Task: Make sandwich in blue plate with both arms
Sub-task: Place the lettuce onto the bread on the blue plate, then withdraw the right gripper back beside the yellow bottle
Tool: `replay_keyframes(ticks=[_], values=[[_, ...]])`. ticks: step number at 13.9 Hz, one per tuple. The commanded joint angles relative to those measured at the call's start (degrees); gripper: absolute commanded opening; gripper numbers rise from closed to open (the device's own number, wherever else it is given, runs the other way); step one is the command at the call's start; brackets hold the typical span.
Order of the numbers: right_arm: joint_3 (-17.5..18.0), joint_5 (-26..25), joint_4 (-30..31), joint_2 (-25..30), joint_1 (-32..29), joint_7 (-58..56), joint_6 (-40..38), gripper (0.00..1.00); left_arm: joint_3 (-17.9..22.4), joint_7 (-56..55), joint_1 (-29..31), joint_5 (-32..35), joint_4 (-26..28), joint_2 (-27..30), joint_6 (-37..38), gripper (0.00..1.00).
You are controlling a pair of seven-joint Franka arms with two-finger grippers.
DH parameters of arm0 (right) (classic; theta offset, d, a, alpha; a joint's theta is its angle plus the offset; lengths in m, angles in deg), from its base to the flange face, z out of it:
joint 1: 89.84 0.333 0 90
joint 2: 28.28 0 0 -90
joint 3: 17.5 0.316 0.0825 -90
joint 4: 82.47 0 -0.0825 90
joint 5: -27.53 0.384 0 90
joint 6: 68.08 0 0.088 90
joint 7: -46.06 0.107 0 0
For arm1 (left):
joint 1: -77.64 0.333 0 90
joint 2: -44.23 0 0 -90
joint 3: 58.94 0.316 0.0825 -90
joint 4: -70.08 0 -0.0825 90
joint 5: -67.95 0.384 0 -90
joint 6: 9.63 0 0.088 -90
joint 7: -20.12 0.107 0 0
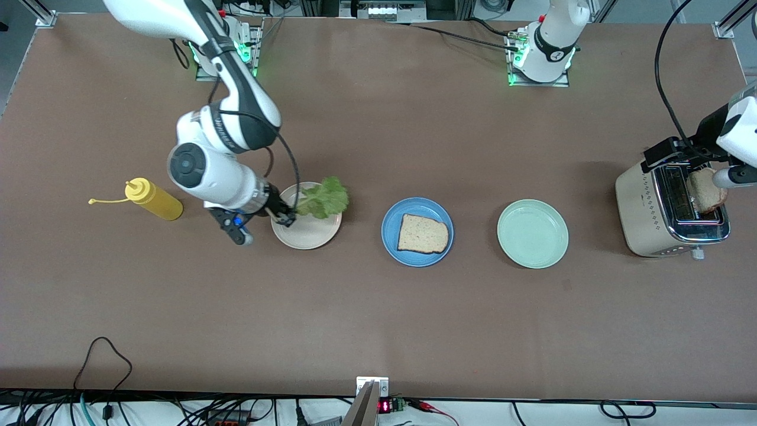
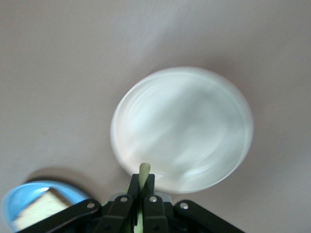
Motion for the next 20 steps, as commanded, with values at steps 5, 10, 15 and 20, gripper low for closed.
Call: replay_keyframes(ticks=[5, 10, 15, 20], values=[[-0.5, 16.1, -9.2, -12.7, 9.7, 16.2, 20.7, 0.00, -0.4, -0.4, -0.3, -0.4, -1.6, 0.4, 0.2, 1.00], [-0.5, 21.3, -15.1, -19.5, 13.9, 18.8, 24.4, 0.00, -1.7, -0.4, 0.5, -0.6, -2.0, 0.8, 3.7, 1.00], [-0.5, 21.1, -15.7, -22.5, 15.8, 18.3, 28.8, 0.64, -2.0, -0.3, 0.3, 0.0, -1.9, 0.5, 1.0, 1.00], [-0.5, 19.4, -14.0, -19.3, 14.6, 15.0, 27.4, 1.00, -5.3, -0.1, 3.0, 0.1, -1.9, 0.5, 0.9, 1.00]])
